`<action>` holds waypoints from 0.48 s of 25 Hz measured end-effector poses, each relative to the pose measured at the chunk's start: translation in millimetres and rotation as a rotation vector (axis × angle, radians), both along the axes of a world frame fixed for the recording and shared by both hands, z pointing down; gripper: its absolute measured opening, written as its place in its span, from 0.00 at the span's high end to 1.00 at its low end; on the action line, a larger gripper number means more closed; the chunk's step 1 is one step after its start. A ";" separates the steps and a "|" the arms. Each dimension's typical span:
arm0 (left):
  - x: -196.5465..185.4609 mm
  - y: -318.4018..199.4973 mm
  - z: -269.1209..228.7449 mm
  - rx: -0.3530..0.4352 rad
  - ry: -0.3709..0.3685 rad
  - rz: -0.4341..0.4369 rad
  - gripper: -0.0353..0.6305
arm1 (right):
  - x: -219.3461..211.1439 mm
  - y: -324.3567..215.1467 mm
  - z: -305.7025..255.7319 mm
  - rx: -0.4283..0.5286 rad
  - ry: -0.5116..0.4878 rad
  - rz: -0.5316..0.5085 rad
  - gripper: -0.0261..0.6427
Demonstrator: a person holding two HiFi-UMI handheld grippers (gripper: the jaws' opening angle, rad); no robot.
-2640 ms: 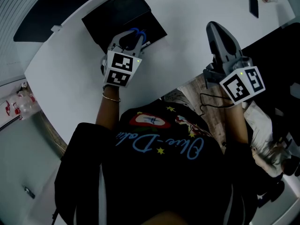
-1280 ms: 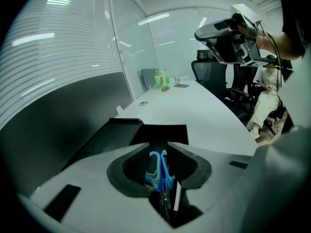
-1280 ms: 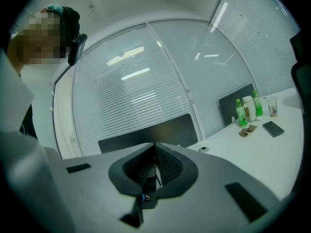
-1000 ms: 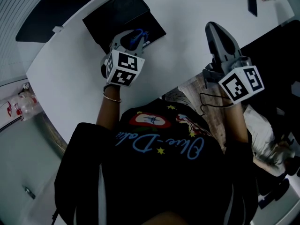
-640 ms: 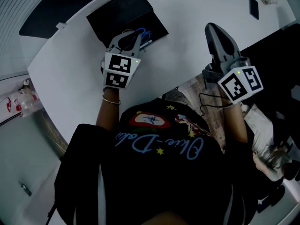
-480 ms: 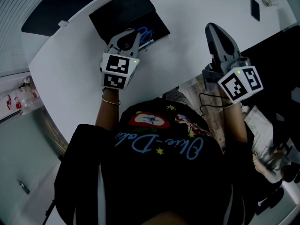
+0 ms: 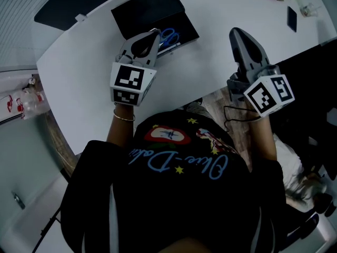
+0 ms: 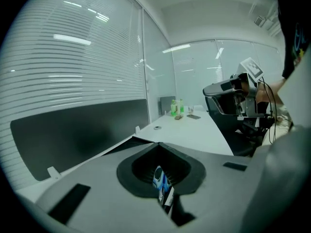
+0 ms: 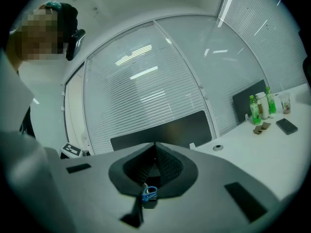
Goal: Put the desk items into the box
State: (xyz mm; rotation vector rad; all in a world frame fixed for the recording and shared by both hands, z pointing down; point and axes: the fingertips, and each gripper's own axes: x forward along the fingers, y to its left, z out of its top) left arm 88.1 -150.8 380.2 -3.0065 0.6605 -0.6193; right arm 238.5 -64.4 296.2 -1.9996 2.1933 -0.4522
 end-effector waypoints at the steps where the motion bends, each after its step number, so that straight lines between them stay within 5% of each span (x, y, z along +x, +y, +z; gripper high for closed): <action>1: -3.1 0.6 -3.6 0.002 0.011 -0.009 0.94 | -2.7 -1.0 -0.6 0.003 0.000 -0.008 0.95; 12: -27.4 4.9 -32.5 0.047 0.065 -0.048 0.94 | -28.3 -18.2 -4.9 0.012 0.000 -0.093 0.95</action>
